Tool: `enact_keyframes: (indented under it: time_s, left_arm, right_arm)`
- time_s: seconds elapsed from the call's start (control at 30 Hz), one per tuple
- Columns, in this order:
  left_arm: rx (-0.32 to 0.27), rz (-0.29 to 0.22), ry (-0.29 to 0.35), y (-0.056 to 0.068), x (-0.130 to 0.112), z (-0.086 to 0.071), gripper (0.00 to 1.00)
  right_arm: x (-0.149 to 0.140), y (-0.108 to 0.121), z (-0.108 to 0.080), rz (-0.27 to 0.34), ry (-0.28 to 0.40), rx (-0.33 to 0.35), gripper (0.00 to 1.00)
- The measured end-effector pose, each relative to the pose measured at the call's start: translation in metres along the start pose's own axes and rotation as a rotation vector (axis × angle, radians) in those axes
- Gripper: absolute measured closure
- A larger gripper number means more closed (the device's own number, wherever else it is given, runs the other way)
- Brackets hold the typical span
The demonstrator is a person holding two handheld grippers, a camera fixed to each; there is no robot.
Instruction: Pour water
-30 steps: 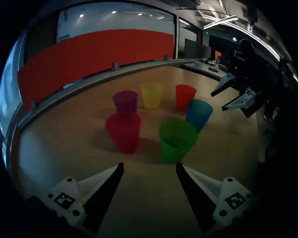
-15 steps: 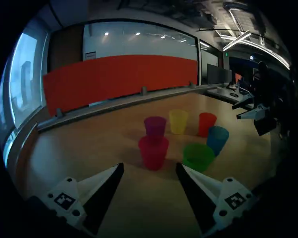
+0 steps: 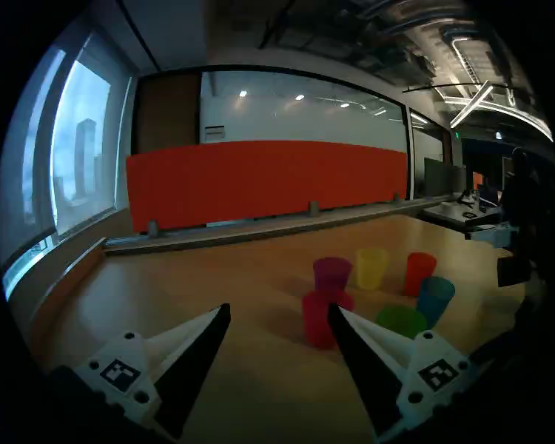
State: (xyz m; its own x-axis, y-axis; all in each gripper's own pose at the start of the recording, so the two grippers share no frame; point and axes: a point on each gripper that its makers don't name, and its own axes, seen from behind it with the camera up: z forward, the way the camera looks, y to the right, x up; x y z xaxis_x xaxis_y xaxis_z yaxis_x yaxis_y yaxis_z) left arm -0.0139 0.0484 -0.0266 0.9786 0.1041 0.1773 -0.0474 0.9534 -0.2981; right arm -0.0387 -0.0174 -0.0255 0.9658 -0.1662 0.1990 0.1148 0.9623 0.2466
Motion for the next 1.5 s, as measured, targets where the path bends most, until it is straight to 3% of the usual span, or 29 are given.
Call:
enact_keyframes:
  time_s: [0.27, 0.47, 0.67, 1.07, 1.27, 1.5]
  left_arm:
    - [0.095, -0.063, 0.102, -0.015, 0.025, -0.001, 0.03]
    - [0.154, -0.09, 0.145, -0.026, 0.032, -0.002, 0.02]
    - [0.185, -0.121, 0.168, -0.032, 0.034, -0.004, 0.02]
    - [0.285, -0.073, 0.213, -0.043, 0.04, -0.005, 0.02]
    - [0.316, -0.076, 0.227, -0.043, 0.035, -0.002, 0.03]
    - [0.359, -0.062, 0.246, -0.051, 0.029, -0.004, 0.02]
  right_arm:
    - [0.025, 0.022, 0.0, 0.072, 0.107, -0.151, 0.01]
    - [0.035, 0.029, -0.004, 0.128, 0.165, -0.206, 0.01]
    - [0.039, 0.033, -0.007, 0.146, 0.193, -0.232, 0.01]
    - [0.052, 0.032, -0.004, 0.12, 0.227, -0.275, 0.01]
    - [0.056, 0.028, 0.003, 0.154, 0.225, -0.272, 0.01]
    - [0.054, 0.029, 0.004, 0.181, 0.21, -0.279, 0.01]
